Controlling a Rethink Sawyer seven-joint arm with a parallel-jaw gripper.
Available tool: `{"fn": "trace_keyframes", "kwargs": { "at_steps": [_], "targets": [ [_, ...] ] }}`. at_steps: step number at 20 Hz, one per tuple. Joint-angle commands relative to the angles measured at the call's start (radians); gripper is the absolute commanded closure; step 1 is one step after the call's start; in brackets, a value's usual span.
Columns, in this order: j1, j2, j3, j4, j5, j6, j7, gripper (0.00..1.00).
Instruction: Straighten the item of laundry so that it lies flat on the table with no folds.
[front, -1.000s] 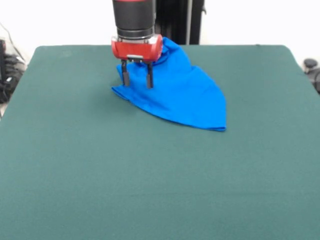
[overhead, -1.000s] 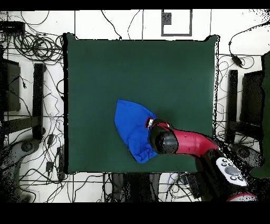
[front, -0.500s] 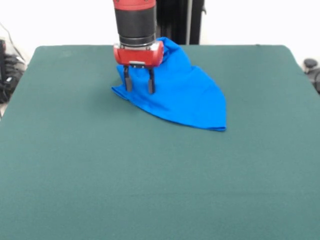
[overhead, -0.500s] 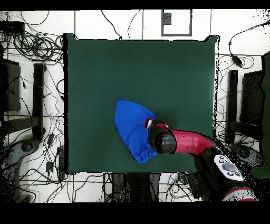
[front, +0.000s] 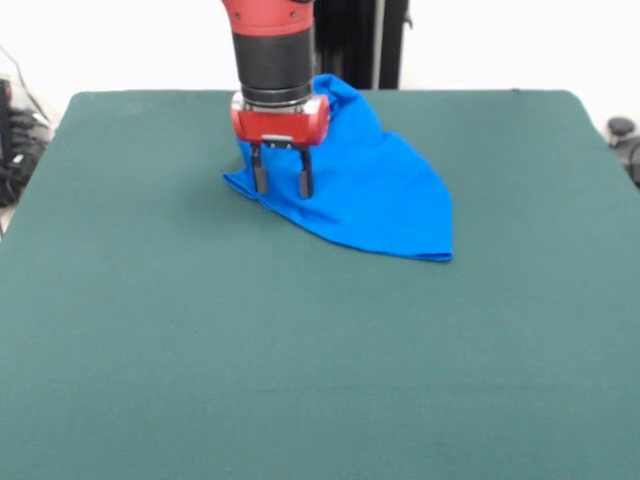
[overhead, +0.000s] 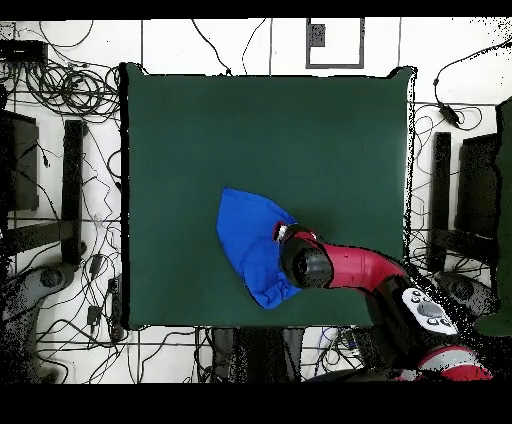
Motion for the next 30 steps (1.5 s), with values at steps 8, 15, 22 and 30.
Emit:
{"fn": "trace_keyframes", "kwargs": {
  "at_steps": [8, 15, 22, 30],
  "targets": [
    [0.004, 0.027, 0.081, -0.071, -0.035, -0.059, 0.045, 0.0],
    [0.007, 0.023, 0.078, -0.071, -0.04, -0.067, 0.045, 0.0],
    [0.012, 0.023, 0.069, -0.077, -0.059, -0.101, 0.048, 1.0],
    [0.011, 0.023, 0.071, -0.077, -0.068, -0.101, 0.051, 1.0]
  ]
}}
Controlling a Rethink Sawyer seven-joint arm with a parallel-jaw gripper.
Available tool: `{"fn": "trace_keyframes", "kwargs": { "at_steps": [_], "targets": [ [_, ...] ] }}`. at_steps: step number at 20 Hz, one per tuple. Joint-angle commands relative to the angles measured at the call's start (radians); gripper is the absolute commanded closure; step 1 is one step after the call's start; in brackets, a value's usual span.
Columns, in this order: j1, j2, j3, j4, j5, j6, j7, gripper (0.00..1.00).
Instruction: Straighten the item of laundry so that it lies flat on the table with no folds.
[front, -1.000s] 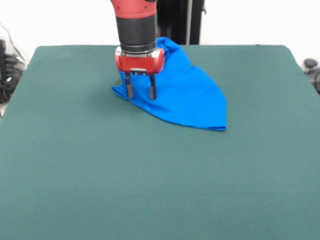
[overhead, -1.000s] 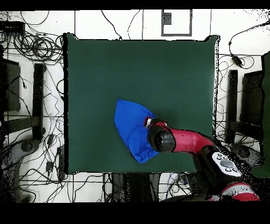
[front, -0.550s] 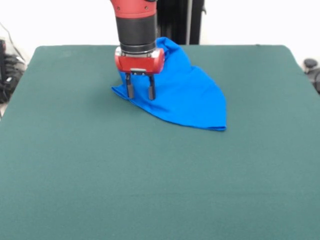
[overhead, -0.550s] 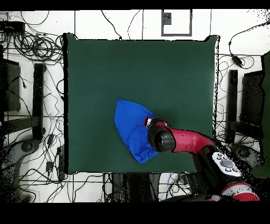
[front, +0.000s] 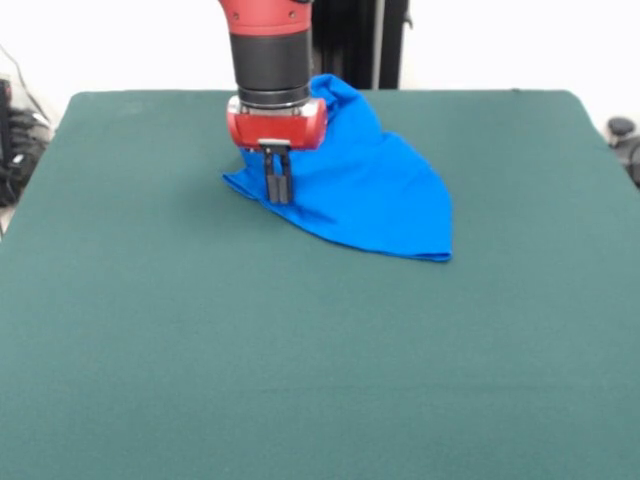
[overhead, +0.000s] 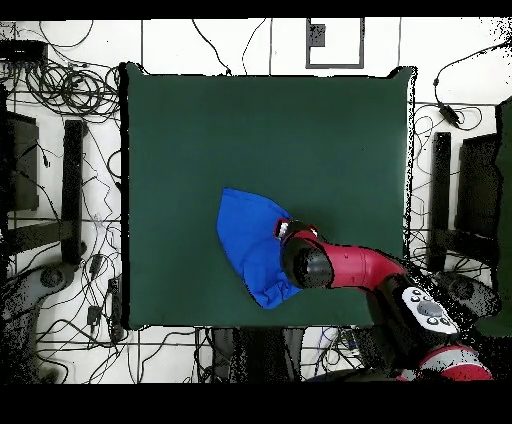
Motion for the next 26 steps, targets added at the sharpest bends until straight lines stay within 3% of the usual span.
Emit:
{"fn": "trace_keyframes", "kwargs": {
  "at_steps": [1, 6, 26],
  "targets": [
    [0.012, 0.022, 0.07, -0.068, -0.037, -0.046, 0.051, 1.0],
    [0.029, 0.01, 0.055, -0.074, -0.034, -0.033, 0.05, 1.0],
    [-0.049, -0.038, 0.17, -0.126, -0.014, 0.18, -0.067, 1.0]
  ]
}}
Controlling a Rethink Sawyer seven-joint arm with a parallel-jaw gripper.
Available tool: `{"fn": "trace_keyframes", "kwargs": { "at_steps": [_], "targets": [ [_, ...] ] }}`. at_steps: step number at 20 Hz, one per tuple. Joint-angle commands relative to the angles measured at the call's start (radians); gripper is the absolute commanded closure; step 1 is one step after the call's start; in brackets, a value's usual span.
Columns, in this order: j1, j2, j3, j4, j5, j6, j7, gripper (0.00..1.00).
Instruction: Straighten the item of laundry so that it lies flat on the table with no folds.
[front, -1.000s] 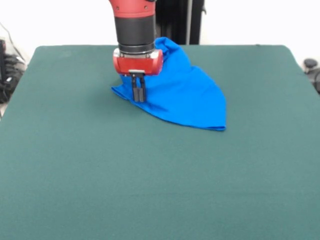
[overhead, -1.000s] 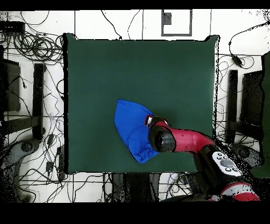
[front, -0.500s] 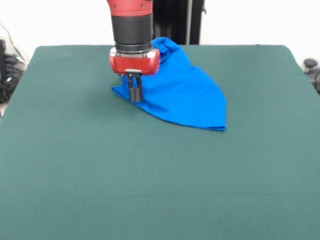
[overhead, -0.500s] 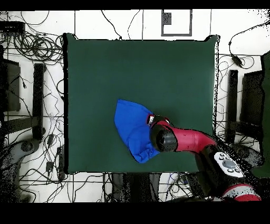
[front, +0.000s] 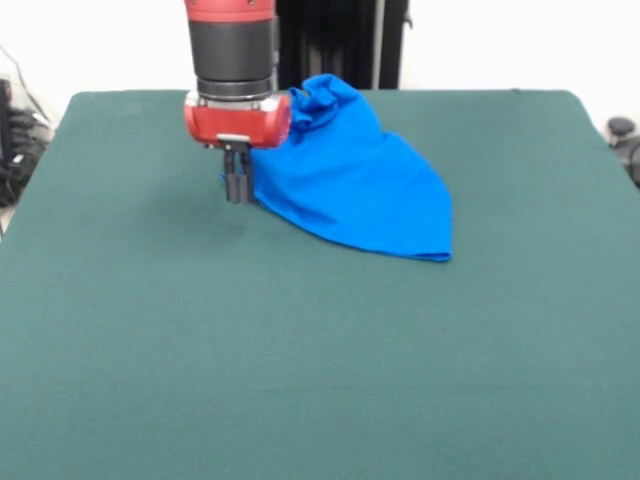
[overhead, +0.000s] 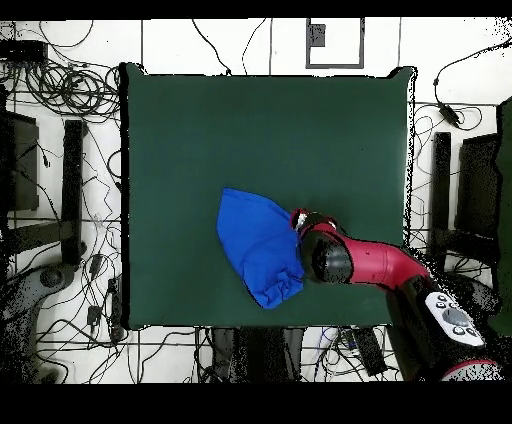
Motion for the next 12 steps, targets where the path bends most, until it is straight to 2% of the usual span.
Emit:
{"fn": "trace_keyframes", "kwargs": {
  "at_steps": [1, 12],
  "targets": [
    [0.011, 0.004, 0.148, -0.091, -0.014, 0.144, -0.064, 1.0],
    [-0.014, 0.013, 0.167, -0.062, -0.041, 0.115, -0.056, 1.0]
  ]
}}
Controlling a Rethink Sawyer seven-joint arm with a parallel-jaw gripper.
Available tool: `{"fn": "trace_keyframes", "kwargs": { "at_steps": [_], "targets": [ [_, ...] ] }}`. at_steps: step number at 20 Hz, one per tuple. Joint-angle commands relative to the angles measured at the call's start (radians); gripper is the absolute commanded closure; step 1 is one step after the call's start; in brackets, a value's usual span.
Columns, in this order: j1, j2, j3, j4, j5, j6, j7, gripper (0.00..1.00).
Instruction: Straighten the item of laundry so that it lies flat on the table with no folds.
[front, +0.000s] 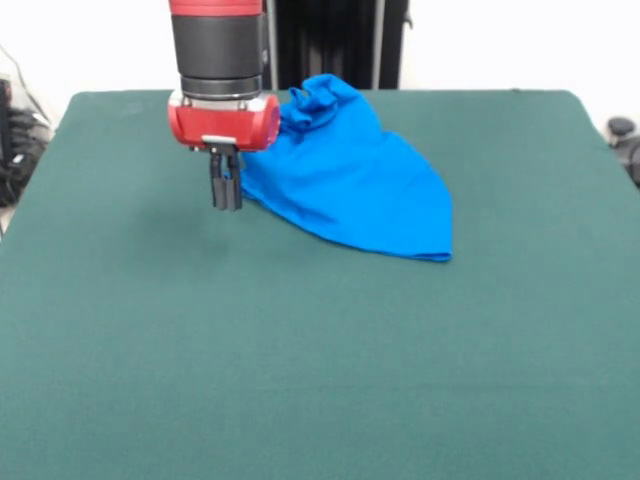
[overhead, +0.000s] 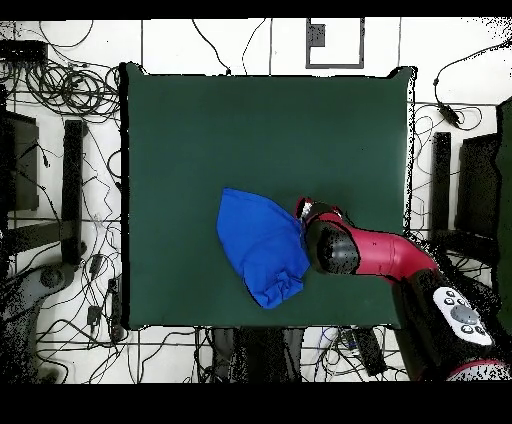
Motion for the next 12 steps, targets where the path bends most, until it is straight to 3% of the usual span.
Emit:
{"fn": "trace_keyframes", "kwargs": {
  "at_steps": [1, 12],
  "targets": [
    [-0.013, 0.028, 0.144, -0.018, -0.046, 0.094, -0.069, 1.0],
    [-0.113, -0.03, 0.207, 0.112, -0.097, 0.093, -0.087, 1.0]
  ]
}}
